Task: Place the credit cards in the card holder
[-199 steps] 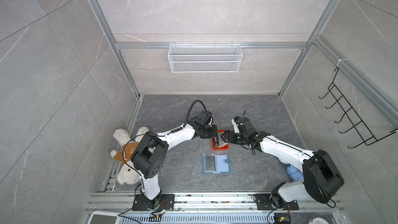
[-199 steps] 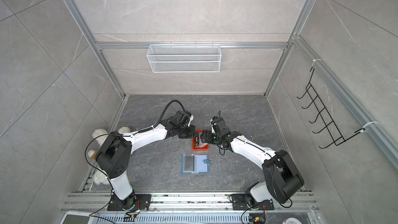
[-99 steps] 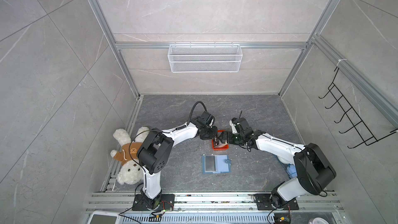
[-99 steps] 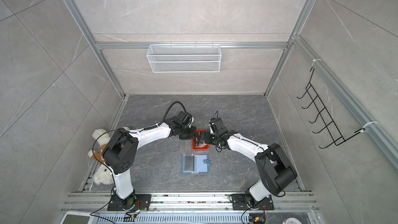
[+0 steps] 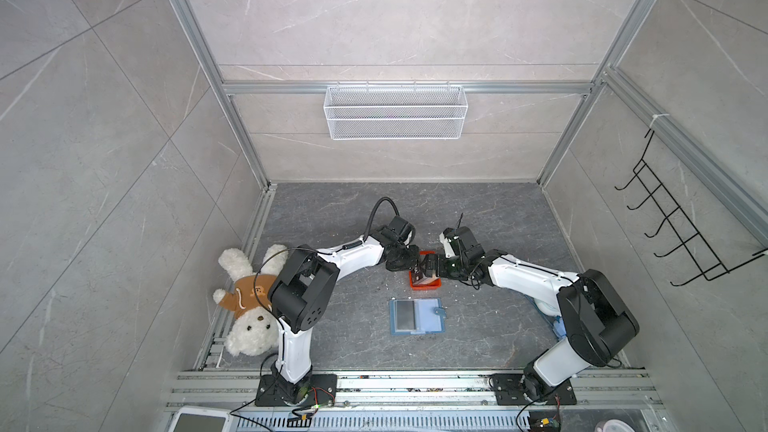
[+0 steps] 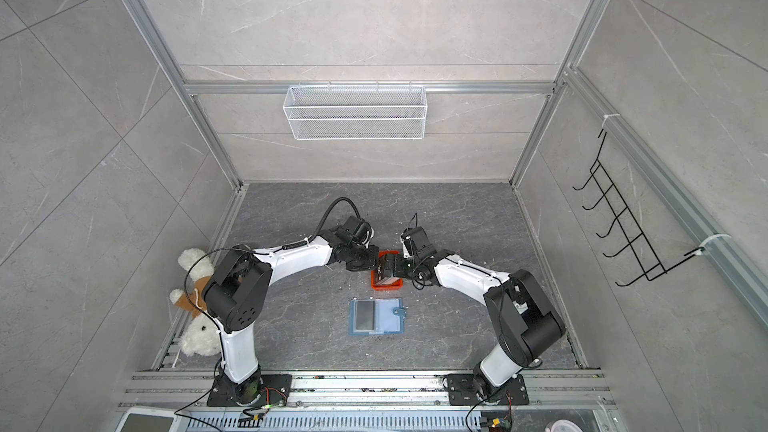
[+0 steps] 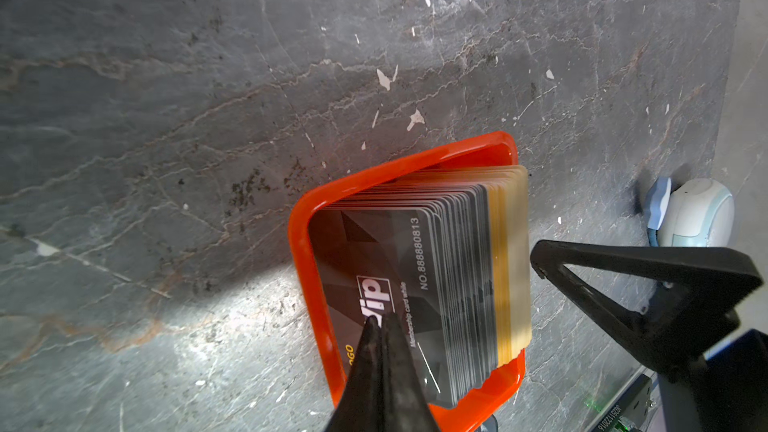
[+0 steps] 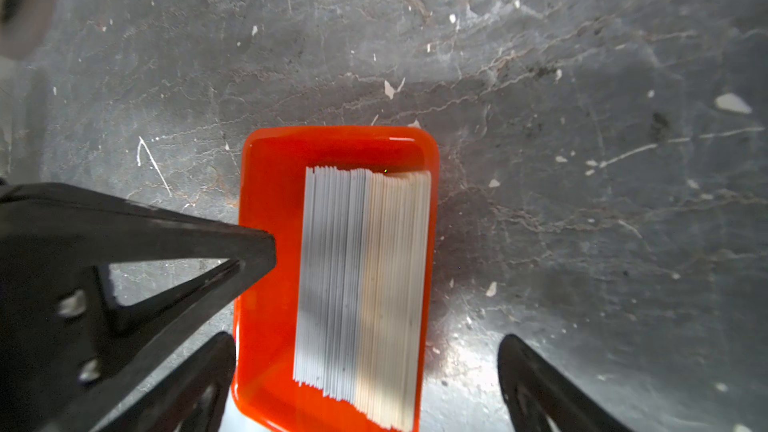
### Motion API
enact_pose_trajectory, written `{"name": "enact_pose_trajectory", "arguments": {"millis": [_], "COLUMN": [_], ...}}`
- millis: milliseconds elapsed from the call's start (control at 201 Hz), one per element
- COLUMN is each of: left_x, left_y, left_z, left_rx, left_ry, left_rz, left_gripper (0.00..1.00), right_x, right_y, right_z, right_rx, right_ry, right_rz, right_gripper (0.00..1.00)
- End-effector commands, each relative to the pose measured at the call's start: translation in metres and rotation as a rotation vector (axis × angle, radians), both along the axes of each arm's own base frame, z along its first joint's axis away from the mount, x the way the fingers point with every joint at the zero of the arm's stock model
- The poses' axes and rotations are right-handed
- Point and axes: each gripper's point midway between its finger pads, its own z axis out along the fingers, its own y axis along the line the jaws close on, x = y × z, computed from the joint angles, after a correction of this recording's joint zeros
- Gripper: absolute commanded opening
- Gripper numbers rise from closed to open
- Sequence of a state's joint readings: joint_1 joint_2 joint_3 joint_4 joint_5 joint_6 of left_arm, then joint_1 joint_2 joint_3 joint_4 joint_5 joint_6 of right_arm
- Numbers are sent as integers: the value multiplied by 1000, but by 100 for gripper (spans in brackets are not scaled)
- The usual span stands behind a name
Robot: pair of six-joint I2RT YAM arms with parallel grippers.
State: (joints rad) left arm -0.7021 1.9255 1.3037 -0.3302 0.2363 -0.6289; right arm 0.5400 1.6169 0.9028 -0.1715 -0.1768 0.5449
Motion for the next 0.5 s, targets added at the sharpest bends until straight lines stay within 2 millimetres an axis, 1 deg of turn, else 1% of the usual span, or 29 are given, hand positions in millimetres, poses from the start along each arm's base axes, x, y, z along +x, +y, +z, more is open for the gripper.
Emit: {"name": "enact_pose_trajectory", "arguments": {"millis": [0,498], "left_x": [3,1], "left_y": [2,4], "left_z": [-2,-8], "left_rx": [21,30], "left_ry": [9,25], "left_rz": [11,14], "left_gripper": [0,0], "right_x": [8,10], "right_y": [4,6], "right_z": [2,-10], "right_rx": [1,-20], "right_ry": [-5,21], "right_rz": [13,24], "right_gripper": [100,99]}}
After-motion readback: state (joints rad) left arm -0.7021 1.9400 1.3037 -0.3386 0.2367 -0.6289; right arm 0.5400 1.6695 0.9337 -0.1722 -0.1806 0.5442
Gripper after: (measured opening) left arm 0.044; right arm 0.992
